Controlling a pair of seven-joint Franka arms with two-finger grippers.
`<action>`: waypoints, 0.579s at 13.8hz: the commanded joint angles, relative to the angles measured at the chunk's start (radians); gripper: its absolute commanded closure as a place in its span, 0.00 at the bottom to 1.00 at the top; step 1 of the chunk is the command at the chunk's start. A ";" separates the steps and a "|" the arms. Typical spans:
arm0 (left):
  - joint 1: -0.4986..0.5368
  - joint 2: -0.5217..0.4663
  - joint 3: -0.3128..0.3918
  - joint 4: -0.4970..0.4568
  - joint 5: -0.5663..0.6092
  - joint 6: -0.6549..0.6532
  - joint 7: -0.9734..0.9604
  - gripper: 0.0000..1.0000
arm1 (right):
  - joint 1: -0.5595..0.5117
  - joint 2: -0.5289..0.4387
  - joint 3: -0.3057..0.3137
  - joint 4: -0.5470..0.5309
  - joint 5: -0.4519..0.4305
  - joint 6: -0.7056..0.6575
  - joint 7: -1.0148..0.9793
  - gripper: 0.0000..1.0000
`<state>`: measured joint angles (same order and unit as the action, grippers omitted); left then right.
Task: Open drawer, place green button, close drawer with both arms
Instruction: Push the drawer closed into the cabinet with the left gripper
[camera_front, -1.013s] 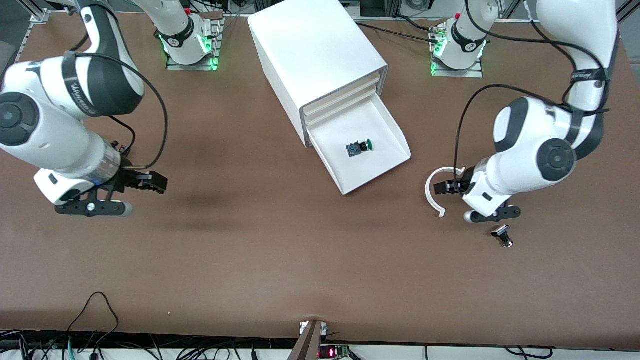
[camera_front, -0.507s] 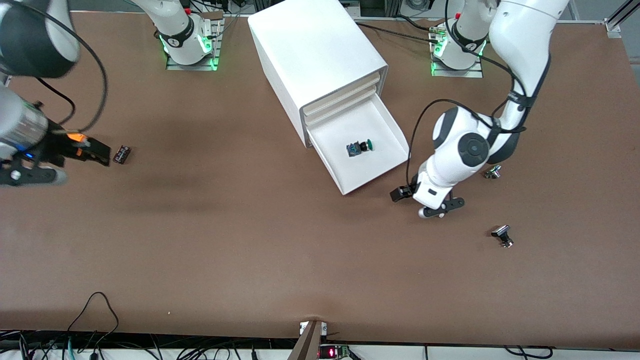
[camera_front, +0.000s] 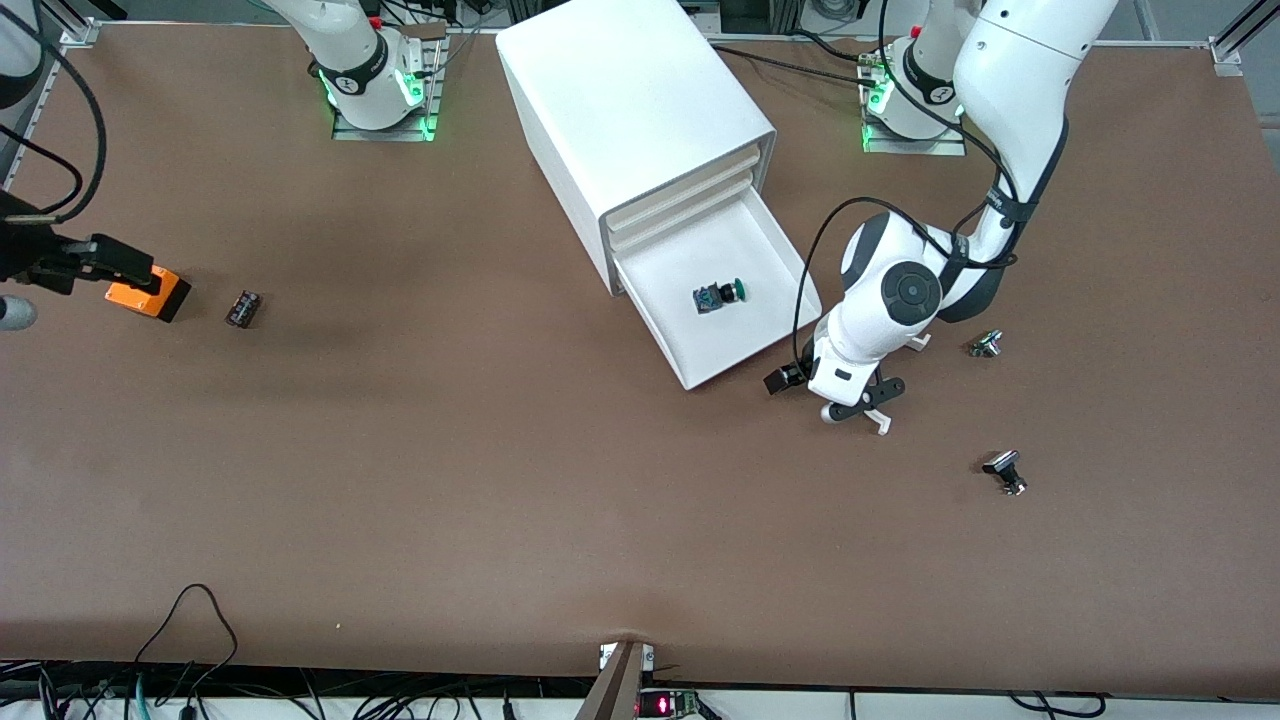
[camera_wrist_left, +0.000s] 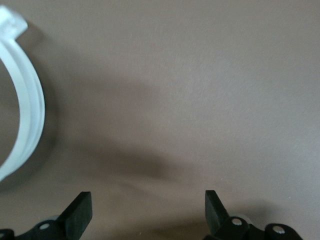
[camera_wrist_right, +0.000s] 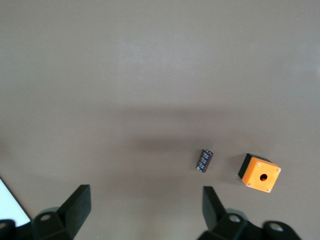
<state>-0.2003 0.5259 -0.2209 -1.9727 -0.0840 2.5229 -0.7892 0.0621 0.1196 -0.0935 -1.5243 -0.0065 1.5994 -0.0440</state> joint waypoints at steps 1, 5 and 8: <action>-0.021 -0.007 -0.011 -0.032 -0.013 0.013 -0.044 0.01 | 0.005 -0.155 0.009 -0.232 0.010 0.123 0.016 0.01; -0.010 -0.030 -0.079 -0.049 -0.013 -0.091 -0.047 0.01 | -0.002 -0.129 -0.002 -0.224 0.013 0.105 0.007 0.01; -0.007 -0.041 -0.121 -0.049 -0.071 -0.157 -0.068 0.01 | -0.002 -0.127 0.000 -0.223 -0.019 0.109 0.024 0.01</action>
<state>-0.2128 0.5140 -0.3077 -2.0042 -0.0996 2.4203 -0.8489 0.0647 0.0069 -0.0977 -1.7304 -0.0099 1.6917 -0.0379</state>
